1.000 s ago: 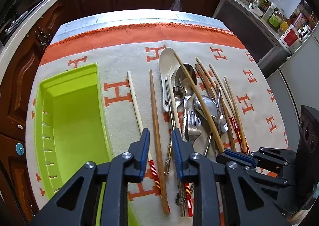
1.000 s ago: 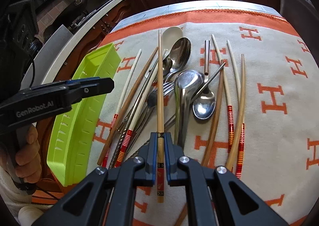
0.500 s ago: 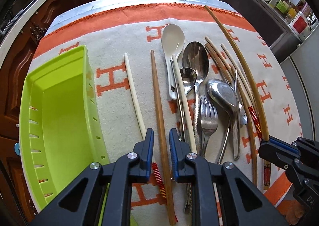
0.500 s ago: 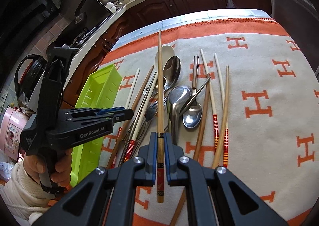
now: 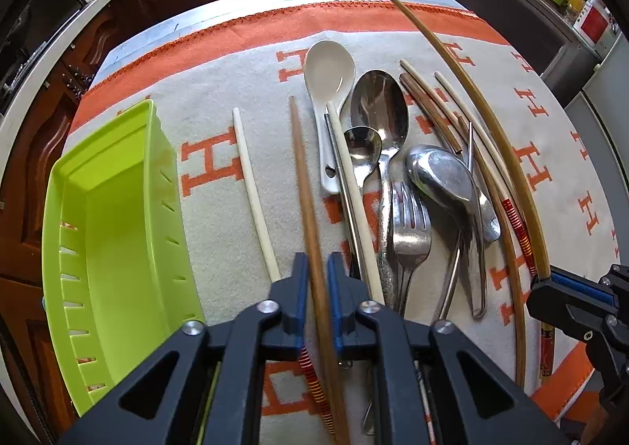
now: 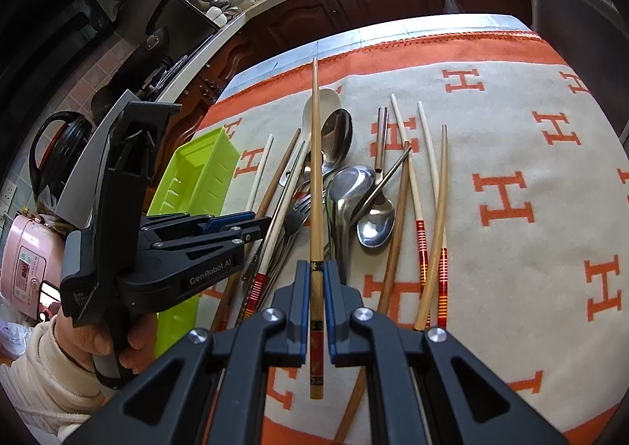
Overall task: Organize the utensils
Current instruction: 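Carry both chopsticks into the green tray and open both grippers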
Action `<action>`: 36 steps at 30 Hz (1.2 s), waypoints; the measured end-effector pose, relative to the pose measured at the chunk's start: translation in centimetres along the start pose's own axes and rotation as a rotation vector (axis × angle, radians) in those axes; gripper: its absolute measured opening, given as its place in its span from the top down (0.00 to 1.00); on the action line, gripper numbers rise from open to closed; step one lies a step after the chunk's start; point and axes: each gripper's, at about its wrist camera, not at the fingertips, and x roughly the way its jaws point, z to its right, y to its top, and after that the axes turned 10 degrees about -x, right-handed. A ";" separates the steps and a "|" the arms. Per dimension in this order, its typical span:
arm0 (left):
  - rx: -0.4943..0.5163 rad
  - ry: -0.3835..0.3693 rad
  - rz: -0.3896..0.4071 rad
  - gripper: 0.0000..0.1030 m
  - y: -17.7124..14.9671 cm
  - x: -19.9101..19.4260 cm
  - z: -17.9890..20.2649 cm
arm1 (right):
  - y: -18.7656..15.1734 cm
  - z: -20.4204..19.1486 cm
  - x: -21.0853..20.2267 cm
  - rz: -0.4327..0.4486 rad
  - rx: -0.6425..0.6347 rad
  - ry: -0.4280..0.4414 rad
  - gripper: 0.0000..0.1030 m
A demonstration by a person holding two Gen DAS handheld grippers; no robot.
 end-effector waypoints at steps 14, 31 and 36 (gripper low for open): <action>-0.145 -0.092 0.102 0.96 -1.2 -8.8 -4.0 | 0.4 -1.3 -1.3 0.008 -0.002 0.024 0.94; -0.325 -0.020 0.153 0.95 -4.5 -10.6 -14.0 | 3.8 -12.7 4.1 -0.146 -0.040 0.186 0.93; -0.339 -0.021 0.143 0.95 -5.1 -9.5 -14.7 | 2.9 -13.7 6.8 -0.215 -0.009 0.160 0.93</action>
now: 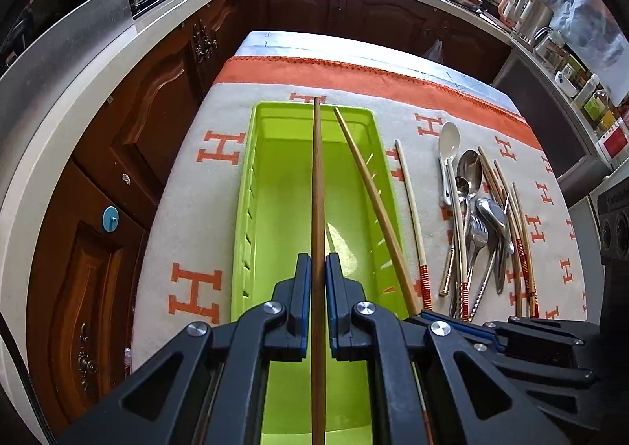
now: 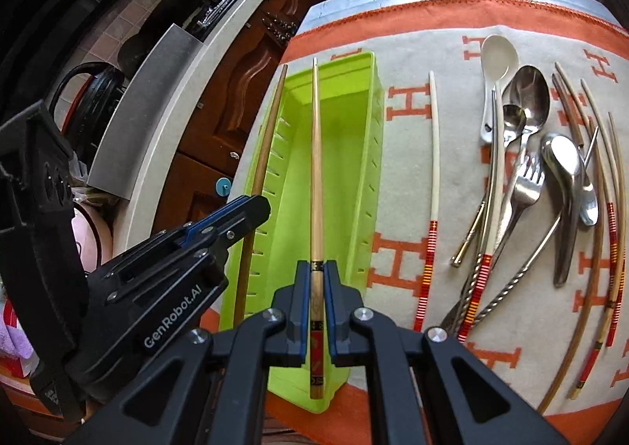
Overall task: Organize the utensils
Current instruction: 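Carry both chopsticks into the green tray and open both grippers, then move both open grippers back over the utensil pile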
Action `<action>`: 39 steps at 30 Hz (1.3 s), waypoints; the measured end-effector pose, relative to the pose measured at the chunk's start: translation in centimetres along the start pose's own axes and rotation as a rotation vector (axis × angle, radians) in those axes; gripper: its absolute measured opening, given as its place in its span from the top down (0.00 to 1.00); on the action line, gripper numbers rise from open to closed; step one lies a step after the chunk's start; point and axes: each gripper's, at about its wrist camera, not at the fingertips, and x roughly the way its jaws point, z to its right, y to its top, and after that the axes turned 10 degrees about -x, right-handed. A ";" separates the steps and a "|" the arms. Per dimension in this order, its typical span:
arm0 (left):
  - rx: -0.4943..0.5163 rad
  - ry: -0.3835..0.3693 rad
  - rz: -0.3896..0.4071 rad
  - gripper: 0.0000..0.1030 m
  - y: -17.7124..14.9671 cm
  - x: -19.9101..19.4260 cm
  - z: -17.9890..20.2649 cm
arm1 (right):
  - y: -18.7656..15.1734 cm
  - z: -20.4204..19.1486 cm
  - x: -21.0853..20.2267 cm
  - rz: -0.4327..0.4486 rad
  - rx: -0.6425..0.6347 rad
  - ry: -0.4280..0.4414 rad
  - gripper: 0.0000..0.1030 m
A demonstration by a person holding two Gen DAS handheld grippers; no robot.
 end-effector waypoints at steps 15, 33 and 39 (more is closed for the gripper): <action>0.010 0.070 0.069 0.44 -1.2 -2.1 -0.7 | -1.3 -0.4 -0.1 -0.009 0.004 -0.037 0.92; 0.049 0.090 0.155 0.27 -5.0 -8.4 2.1 | -4.8 0.2 -6.6 0.134 -0.010 -0.089 0.92; 0.057 0.061 0.205 0.25 -5.5 -11.1 3.3 | -5.8 0.3 -9.2 0.192 -0.013 -0.123 0.92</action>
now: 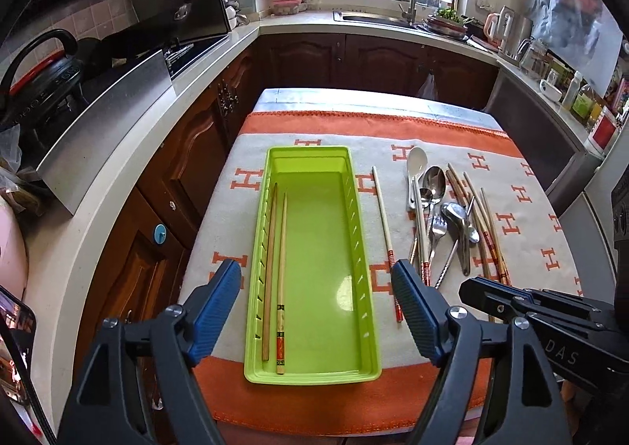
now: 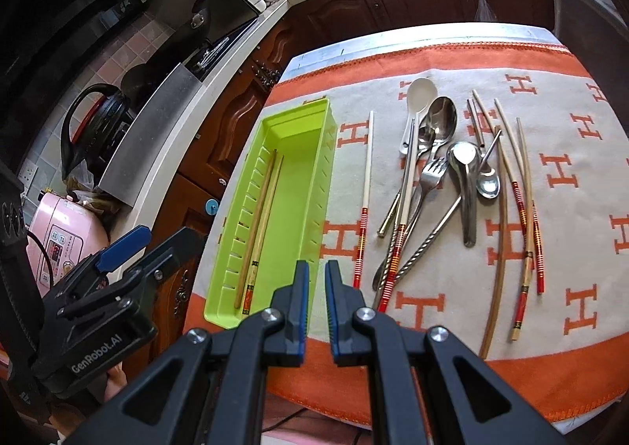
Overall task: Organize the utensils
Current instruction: 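Move both open grippers back over the utensil pile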
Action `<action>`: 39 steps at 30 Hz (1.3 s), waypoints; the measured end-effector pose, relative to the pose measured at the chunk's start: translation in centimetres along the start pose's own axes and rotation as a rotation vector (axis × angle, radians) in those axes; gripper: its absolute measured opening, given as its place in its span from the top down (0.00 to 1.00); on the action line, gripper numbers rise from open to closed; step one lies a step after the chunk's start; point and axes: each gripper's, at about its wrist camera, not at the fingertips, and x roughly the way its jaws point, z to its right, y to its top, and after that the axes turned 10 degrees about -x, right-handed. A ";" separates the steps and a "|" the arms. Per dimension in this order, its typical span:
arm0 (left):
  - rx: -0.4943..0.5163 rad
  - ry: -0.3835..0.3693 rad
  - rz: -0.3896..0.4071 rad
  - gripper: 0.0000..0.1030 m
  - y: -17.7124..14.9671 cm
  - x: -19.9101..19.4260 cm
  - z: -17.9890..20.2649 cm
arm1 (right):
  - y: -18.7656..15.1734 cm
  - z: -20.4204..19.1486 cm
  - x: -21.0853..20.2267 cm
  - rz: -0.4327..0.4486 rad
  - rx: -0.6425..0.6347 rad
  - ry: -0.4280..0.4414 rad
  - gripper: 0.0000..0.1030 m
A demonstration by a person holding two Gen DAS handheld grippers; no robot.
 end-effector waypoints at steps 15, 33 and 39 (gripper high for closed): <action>0.023 -0.052 0.091 0.14 0.8 -4.6 2.9 | 0.4 1.5 -5.4 0.112 -0.010 -0.079 0.92; 0.031 -0.072 0.094 0.01 3.0 -1.8 6.6 | 1.1 3.4 -7.9 0.153 0.027 -0.195 0.91; 0.030 -0.041 0.040 0.01 3.9 1.4 6.9 | 1.6 4.3 -8.1 0.147 0.052 -0.261 0.91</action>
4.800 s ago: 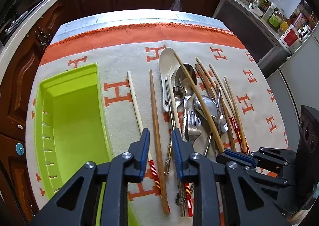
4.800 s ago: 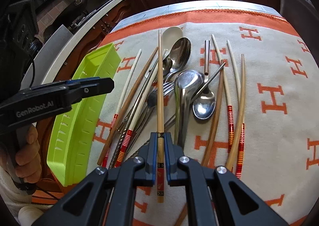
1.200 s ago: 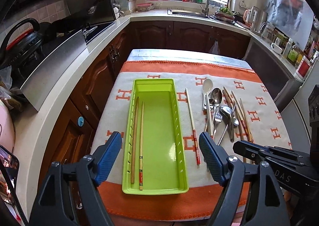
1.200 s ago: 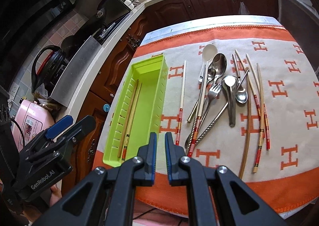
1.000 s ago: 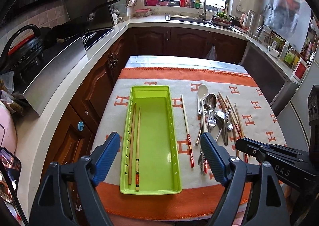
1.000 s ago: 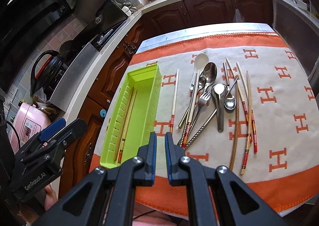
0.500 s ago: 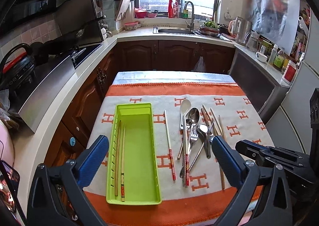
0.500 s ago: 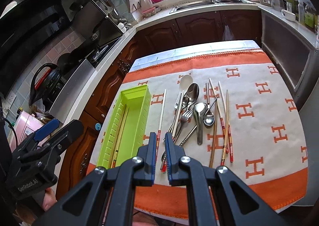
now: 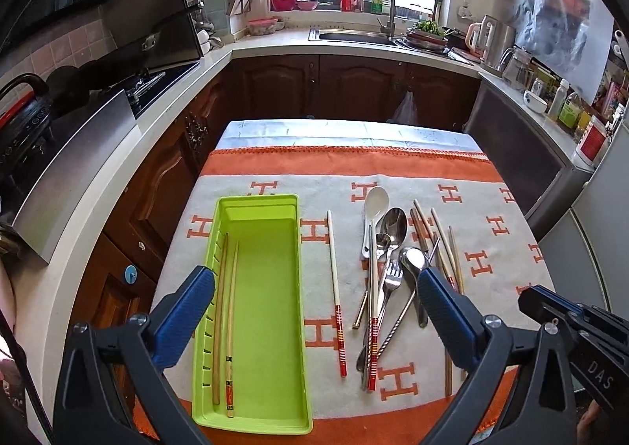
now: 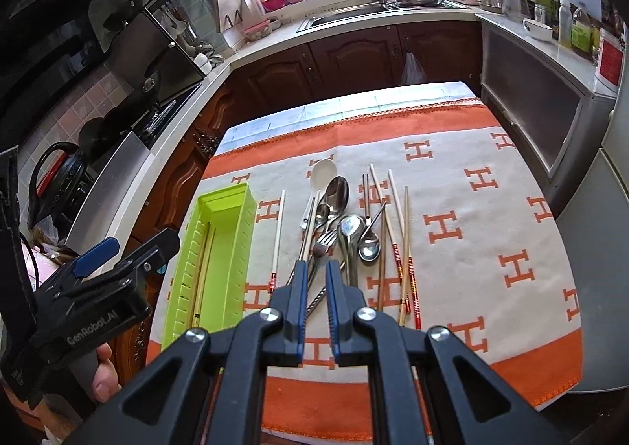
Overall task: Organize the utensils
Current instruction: 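Move both open grippers back over the utensil pile, then grasp a wooden chopstick with the right gripper while the left gripper grasps a twisted-handle steel utensil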
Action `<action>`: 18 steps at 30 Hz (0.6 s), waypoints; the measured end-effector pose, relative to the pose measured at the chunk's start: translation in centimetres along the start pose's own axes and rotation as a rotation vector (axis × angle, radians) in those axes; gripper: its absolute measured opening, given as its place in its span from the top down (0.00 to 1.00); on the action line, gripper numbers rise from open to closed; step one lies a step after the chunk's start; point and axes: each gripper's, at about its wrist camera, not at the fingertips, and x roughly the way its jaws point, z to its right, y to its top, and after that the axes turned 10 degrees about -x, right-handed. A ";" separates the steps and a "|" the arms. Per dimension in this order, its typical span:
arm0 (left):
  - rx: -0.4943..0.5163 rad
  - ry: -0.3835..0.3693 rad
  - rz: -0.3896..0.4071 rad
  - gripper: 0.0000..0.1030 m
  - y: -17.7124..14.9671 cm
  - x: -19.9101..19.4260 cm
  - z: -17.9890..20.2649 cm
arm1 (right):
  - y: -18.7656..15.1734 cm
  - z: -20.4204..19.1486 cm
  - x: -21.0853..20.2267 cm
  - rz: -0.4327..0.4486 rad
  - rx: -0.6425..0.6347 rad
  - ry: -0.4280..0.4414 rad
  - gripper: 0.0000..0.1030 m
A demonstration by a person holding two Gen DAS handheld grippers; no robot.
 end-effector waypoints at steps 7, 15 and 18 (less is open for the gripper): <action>0.003 -0.035 0.001 0.01 0.0 3.2 0.2 | 0.3 1.6 1.1 -0.023 0.026 -0.063 0.91; -0.044 -0.107 -0.152 0.08 -0.2 9.5 0.5 | 0.5 4.8 4.8 -0.072 0.037 -0.089 0.91; -0.006 -0.063 -0.197 0.13 -0.9 11.7 1.3 | 0.4 6.0 6.9 -0.108 0.039 -0.082 0.91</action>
